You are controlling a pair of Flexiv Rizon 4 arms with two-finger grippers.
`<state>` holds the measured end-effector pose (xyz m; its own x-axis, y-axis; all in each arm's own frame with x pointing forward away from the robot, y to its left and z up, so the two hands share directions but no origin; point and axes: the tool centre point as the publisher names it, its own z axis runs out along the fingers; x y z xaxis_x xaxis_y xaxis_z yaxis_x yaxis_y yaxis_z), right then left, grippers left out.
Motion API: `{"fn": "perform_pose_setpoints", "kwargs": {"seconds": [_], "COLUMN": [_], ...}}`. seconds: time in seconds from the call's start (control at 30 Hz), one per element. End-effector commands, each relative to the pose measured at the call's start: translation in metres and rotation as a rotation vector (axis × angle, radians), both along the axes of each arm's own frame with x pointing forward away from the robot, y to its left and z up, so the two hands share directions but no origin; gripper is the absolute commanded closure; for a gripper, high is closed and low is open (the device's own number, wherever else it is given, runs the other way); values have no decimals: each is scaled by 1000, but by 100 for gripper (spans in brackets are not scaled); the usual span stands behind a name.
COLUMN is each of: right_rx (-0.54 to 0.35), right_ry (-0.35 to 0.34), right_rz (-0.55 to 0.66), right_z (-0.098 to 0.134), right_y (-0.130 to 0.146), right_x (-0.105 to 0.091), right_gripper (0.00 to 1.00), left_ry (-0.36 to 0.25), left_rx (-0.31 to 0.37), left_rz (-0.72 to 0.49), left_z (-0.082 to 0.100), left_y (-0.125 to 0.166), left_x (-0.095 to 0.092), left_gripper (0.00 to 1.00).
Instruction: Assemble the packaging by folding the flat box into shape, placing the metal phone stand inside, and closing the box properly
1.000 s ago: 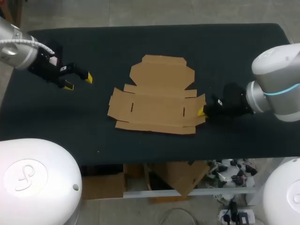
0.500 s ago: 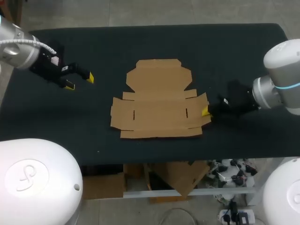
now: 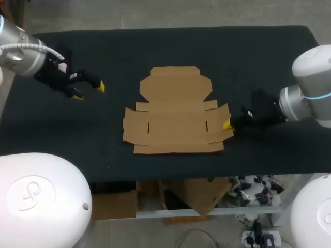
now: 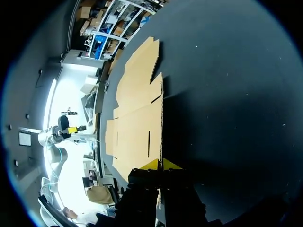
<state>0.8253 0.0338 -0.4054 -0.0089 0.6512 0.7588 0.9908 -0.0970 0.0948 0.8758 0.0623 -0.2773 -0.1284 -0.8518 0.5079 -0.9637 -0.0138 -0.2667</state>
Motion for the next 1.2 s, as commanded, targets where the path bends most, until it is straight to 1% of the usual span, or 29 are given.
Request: {"fn": "perform_pose_setpoints", "kwargs": {"seconds": [0.03, 0.4, 0.77, 0.8, 0.83, 0.9, 0.93, 0.97, 1.0, 1.07, 1.2], "right_rx": [4, 2, 2, 3, 4, 7, 7, 7, 2, -3, -31], "right_ry": [-1, -2, 1, 2, 3, 4, 4, 3, 0, -4, -15], "right_rz": [1, 4, 8, 8, 8, 7, 7, 6, 4, 0, -12], "right_z": [-2, -4, -5, -5, -5, -4, -3, -2, 0, 4, 13], "right_y": [-2, -5, -4, -5, -5, -6, -7, -7, -8, -11, -19], "right_x": [-3, -6, -5, -5, -5, -5, -5, -5, -5, -6, -6], "right_gripper": [100, 100, 100, 70, 62, 41, 25, 20, 11, 2, 0], "left_ry": [3, 3, 5, 5, 5, 5, 4, 4, 3, 2, -5], "left_rx": [7, 8, 8, 8, 8, 8, 8, 8, 8, 8, 10], "left_rz": [2, -3, -3, -3, -2, -1, -1, -1, 0, 0, 2], "left_z": [0, 0, 0, 0, 0, 0, 1, 1, 1, 2, 5], "left_y": [-2, -6, -7, -7, -7, -6, -6, -6, -6, -6, -6], "left_x": [1, 1, 1, 1, 1, 1, 1, 1, 1, 1, 1], "left_gripper": [0, 0, 0, 0, 0, 0, 0, 0, 0, 0, 0]}}
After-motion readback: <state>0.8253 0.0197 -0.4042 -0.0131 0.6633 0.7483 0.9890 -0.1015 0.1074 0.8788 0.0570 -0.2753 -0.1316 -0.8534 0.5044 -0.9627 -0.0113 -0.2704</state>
